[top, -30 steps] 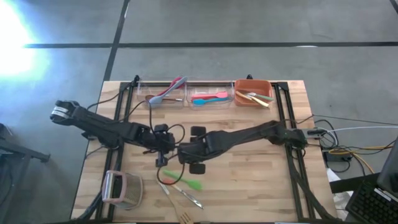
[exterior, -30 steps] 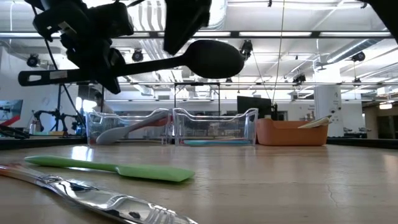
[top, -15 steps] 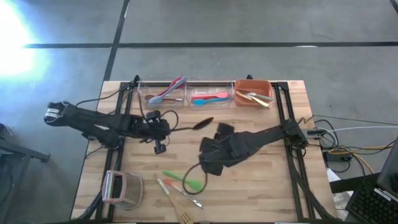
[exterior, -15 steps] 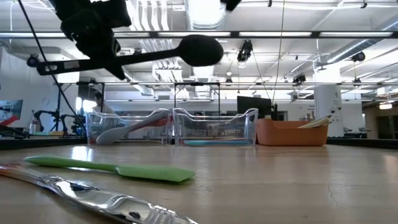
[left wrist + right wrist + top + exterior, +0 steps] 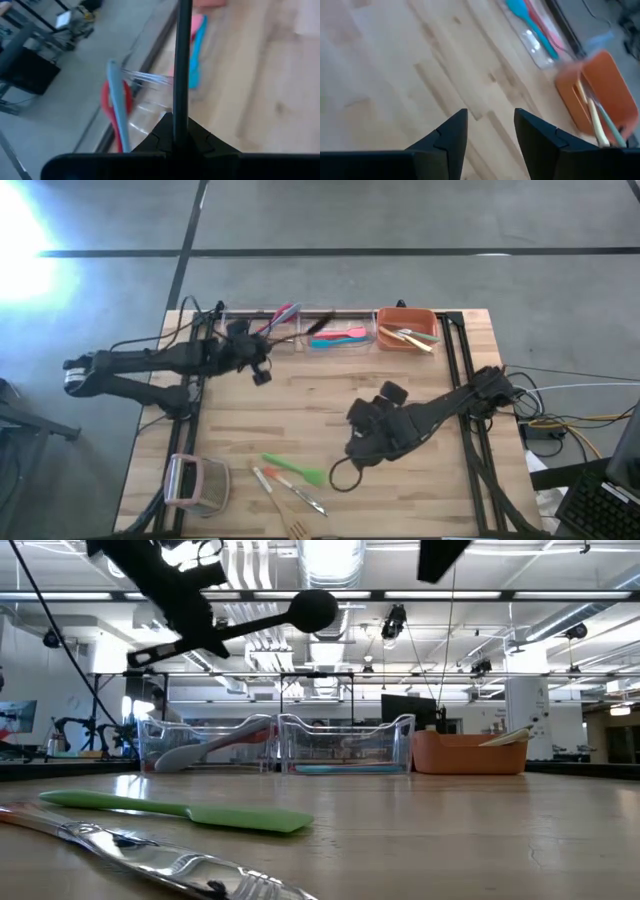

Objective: Pick & Place Kitchen Items
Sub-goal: Put the black serving spoon into the left transparent bin

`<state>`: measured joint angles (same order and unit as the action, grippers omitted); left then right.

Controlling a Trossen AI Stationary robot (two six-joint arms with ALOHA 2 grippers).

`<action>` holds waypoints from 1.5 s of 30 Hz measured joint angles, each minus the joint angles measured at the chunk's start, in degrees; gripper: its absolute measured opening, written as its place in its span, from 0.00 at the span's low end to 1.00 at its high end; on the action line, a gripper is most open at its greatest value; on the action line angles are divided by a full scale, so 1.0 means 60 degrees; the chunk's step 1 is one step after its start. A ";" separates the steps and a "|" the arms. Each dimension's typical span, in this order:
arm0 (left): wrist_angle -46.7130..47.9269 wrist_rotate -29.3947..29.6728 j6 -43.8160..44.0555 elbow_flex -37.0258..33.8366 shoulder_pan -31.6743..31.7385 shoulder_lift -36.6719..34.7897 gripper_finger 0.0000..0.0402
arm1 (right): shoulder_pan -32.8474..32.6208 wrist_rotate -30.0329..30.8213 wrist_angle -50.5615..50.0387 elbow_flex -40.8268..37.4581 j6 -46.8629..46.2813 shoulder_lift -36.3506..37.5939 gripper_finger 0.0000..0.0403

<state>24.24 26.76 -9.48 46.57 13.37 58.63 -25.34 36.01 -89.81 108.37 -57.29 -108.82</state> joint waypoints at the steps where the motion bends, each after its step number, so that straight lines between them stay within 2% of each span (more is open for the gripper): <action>1: -0.0368 -0.0124 -0.0142 -0.0139 0.0261 -0.0004 0.03 | -0.0027 0.0031 0.0005 -0.0331 -0.0333 0.0165 0.37; 6: -0.2093 -0.0868 -0.0776 -0.1040 0.1413 -0.0080 0.03 | -0.0176 0.0287 0.0132 -0.1786 -0.1689 0.0939 0.35; 12: -0.3386 -0.1156 -0.2115 -0.1850 0.2397 -0.0096 0.03 | -0.0219 0.0285 0.1206 -0.3011 -0.1927 0.1566 0.33; 18: -0.4230 -0.1756 -0.3093 -0.2057 0.3360 -0.0002 0.03 | -0.0215 0.0287 0.2220 -0.3483 -0.1320 0.1689 0.32; 24: -0.5646 -0.2225 -0.2983 -0.2429 0.4012 0.0171 0.03 | -0.0215 0.0287 0.2466 -0.3510 -0.1149 0.1699 0.33; 26: -0.5874 -0.2070 -0.3037 -0.2530 0.4103 0.0298 0.03 | -0.0215 0.0291 0.2514 -0.3511 -0.1140 0.1698 0.33; 31: -0.6267 -0.0850 -0.3485 -0.2639 0.4138 0.0847 0.03 | -0.0211 0.0294 0.2577 -0.3510 -0.1097 0.1695 0.31; 36: -0.6852 -0.0650 -0.3478 -0.2653 0.4177 0.1653 0.03 | -0.0211 0.0498 0.2621 -0.3510 -0.1083 0.1684 0.31; 39: -0.7287 -0.0108 -0.3458 -0.2652 0.4180 0.2107 0.03 | -0.0211 0.0502 0.2646 -0.3511 -0.1086 0.1680 0.31; 45: -0.7566 0.0298 -0.3455 -0.2652 0.4202 0.2432 0.03 | -0.0215 0.0498 0.2646 -0.3512 -0.1086 0.1680 0.32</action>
<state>-21.15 28.55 -30.21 30.65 38.59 73.22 -26.63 39.00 -73.93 87.29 -63.81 -98.74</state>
